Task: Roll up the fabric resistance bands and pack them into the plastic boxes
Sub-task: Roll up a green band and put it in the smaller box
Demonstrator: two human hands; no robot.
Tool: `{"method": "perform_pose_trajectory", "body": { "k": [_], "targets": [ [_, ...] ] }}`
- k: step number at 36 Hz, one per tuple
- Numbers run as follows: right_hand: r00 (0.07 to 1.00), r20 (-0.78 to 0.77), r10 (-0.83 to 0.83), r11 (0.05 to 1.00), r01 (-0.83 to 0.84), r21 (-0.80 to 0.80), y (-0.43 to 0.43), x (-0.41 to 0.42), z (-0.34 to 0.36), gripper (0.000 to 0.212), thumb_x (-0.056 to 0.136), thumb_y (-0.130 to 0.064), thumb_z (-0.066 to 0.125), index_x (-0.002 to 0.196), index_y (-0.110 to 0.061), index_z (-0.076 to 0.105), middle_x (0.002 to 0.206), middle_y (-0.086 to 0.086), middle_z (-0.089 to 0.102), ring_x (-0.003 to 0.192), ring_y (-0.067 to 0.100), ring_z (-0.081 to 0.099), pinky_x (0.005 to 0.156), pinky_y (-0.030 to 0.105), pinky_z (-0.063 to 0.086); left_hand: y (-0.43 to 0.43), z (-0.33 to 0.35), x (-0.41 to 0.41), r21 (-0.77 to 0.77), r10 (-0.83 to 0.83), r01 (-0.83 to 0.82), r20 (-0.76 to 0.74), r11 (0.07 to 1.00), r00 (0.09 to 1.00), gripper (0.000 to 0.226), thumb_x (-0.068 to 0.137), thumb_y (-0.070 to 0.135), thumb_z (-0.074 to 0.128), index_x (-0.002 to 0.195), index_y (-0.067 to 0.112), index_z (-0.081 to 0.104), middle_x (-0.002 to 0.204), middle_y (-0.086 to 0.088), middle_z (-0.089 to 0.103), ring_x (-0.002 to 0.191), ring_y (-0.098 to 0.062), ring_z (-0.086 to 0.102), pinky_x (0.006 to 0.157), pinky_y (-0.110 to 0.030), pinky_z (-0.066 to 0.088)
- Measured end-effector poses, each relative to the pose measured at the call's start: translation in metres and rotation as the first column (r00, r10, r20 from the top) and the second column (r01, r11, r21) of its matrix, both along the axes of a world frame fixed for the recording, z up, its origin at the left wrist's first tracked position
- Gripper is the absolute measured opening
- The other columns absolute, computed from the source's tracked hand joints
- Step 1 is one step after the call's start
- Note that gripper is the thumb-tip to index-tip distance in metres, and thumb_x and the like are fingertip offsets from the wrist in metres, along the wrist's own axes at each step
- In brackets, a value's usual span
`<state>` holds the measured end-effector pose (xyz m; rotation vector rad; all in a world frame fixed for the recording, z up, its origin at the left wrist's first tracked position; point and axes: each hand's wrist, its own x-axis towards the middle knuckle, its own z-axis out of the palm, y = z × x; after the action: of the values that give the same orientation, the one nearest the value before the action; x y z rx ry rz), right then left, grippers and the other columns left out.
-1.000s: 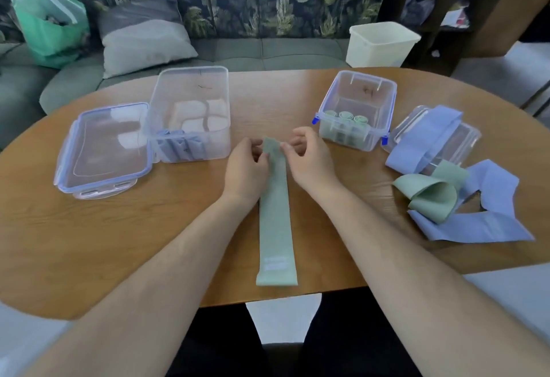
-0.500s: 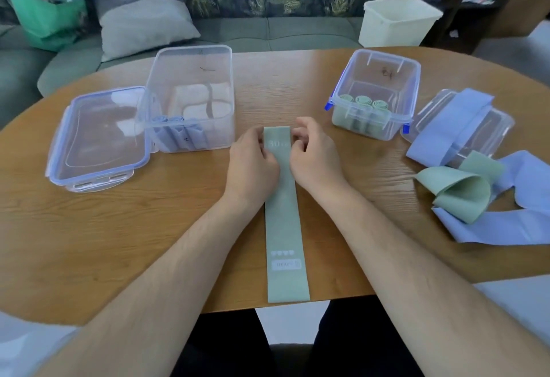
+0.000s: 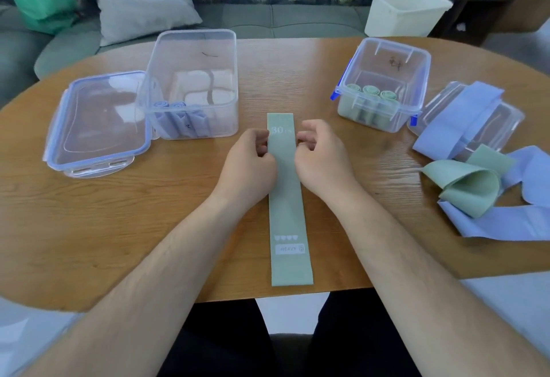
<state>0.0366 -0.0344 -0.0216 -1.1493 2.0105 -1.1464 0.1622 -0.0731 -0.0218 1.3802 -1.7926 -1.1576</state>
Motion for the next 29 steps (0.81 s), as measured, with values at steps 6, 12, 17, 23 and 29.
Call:
{"method": "perform_pose_trajectory", "body": {
  "k": [6,12,17,23,29],
  "targets": [
    [0.998,0.050,-0.038,0.999,0.037,0.018,0.013,-0.001,-0.004,0.044,0.096,-0.010,0.049,0.139,-0.019,0.049,0.125,-0.007,0.062,0.108,0.005,0.058,0.065,0.006,0.040,0.010,-0.001,0.009,0.025,-0.003,0.003,-0.002,1.000,1.000,0.038,0.094,0.004,0.051,0.128,0.021,0.055,0.106,0.022,0.059,0.096,0.010,0.055,0.068,0.004,0.039],
    [0.992,0.118,-0.035,0.999,0.032,0.023,0.017,0.004,-0.004,0.043,0.097,-0.009,0.049,0.138,-0.020,0.050,0.125,-0.008,0.064,0.114,0.007,0.062,0.084,0.017,0.049,0.012,0.009,0.010,0.083,-0.006,0.010,-0.040,0.997,0.999,0.038,0.093,0.004,0.054,0.127,0.020,0.057,0.108,0.018,0.063,0.095,0.009,0.057,0.066,0.001,0.043],
    [0.995,0.098,-0.031,0.999,0.028,0.035,0.032,0.005,-0.002,0.044,0.097,-0.009,0.050,0.139,-0.020,0.049,0.125,-0.007,0.062,0.113,0.008,0.060,0.083,0.017,0.049,0.021,0.010,0.015,0.107,0.003,-0.002,-0.008,0.994,1.000,0.033,0.094,0.006,0.052,0.122,0.024,0.055,0.114,0.014,0.064,0.101,-0.004,0.063,0.079,-0.020,0.052],
    [0.994,0.111,-0.009,0.999,0.005,0.034,0.039,0.012,0.001,0.040,0.097,-0.011,0.049,0.135,-0.024,0.051,0.124,-0.011,0.063,0.112,0.005,0.061,0.086,0.017,0.049,0.028,0.015,0.014,0.115,-0.010,0.008,0.017,0.993,1.000,0.043,0.095,0.004,0.050,0.135,0.018,0.056,0.120,0.011,0.062,0.097,0.007,0.057,0.068,-0.008,0.041],
    [0.999,0.049,0.021,0.997,-0.024,0.067,0.056,0.012,0.006,0.042,0.098,-0.011,0.050,0.139,-0.022,0.049,0.121,-0.014,0.058,0.097,-0.002,0.054,0.062,0.005,0.040,0.044,0.017,0.025,0.132,-0.022,0.017,0.041,0.991,0.999,0.037,0.095,0.004,0.050,0.123,0.026,0.056,0.102,0.022,0.060,0.095,0.008,0.057,0.063,-0.008,0.043]
  ]
}}
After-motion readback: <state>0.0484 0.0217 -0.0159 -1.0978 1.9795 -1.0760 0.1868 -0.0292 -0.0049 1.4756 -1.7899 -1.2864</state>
